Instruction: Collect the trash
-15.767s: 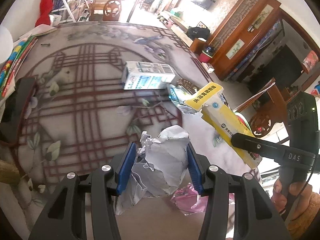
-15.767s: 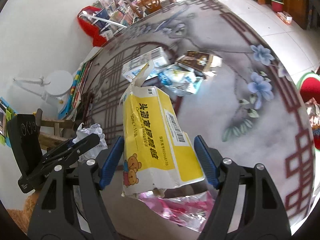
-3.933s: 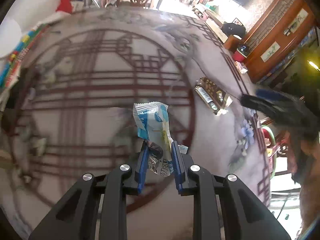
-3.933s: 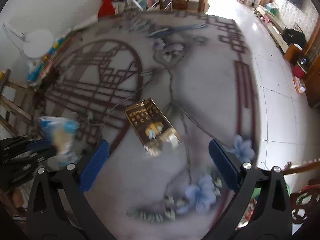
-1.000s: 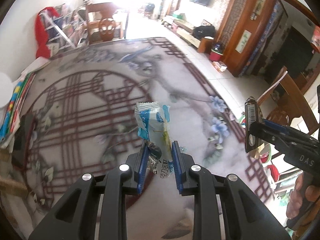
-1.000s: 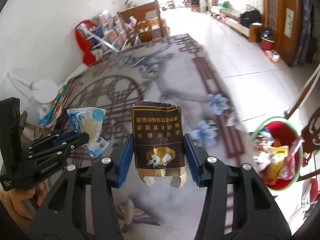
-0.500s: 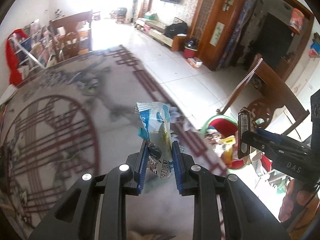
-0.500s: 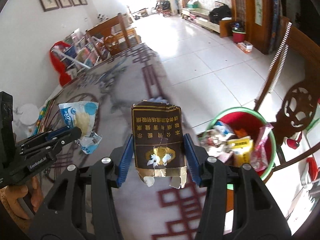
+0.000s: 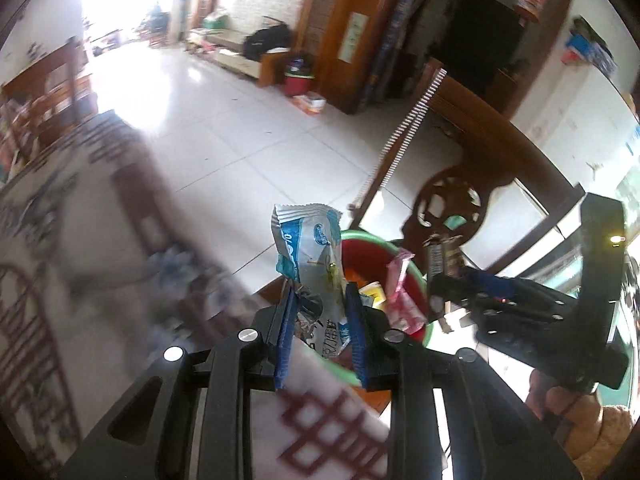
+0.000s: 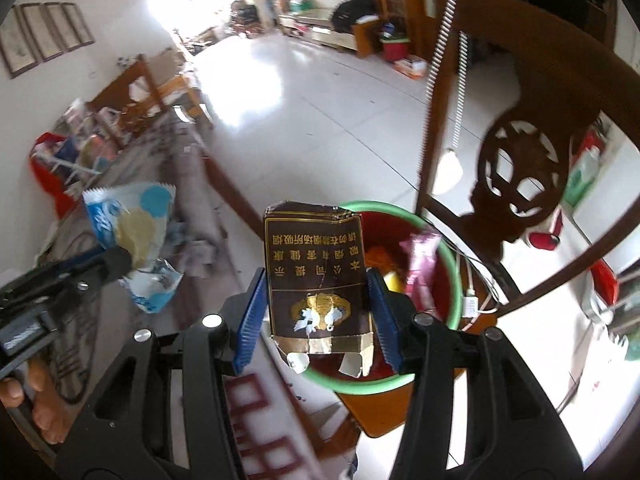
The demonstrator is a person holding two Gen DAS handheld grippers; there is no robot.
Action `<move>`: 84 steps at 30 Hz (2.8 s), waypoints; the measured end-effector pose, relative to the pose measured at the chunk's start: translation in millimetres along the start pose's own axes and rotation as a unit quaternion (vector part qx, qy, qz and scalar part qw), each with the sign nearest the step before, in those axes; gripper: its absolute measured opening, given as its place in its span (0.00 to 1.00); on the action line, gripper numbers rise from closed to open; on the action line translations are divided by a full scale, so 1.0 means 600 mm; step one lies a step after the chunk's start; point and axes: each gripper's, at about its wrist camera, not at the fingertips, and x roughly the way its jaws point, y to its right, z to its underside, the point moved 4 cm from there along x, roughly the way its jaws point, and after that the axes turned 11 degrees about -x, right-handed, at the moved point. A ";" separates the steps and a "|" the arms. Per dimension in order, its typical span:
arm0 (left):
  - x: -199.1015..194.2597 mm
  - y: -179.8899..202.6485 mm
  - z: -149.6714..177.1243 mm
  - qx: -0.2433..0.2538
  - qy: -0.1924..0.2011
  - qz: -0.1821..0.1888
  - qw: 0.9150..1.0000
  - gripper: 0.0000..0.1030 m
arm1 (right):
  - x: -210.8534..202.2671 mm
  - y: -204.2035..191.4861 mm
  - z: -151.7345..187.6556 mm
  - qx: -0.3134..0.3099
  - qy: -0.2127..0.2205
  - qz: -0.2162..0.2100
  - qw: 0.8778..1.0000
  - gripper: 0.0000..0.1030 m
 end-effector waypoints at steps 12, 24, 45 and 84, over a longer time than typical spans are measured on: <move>-0.037 0.003 -0.027 0.009 0.068 -0.009 0.998 0.87 | 0.001 0.024 -0.009 0.010 0.021 0.036 0.999 0.93; -0.287 -0.129 -0.032 -0.047 0.258 -0.077 0.962 0.92 | -0.219 -0.197 -0.044 -0.061 0.283 0.047 0.956 0.96; -0.473 -0.339 0.077 -0.080 0.300 -0.179 0.933 0.92 | -0.256 -0.497 0.028 -0.092 0.317 0.058 0.942 0.95; -0.492 -0.393 0.109 -0.111 0.279 -0.150 0.942 0.92 | -0.243 -0.558 0.052 -0.107 0.280 0.074 0.951 0.95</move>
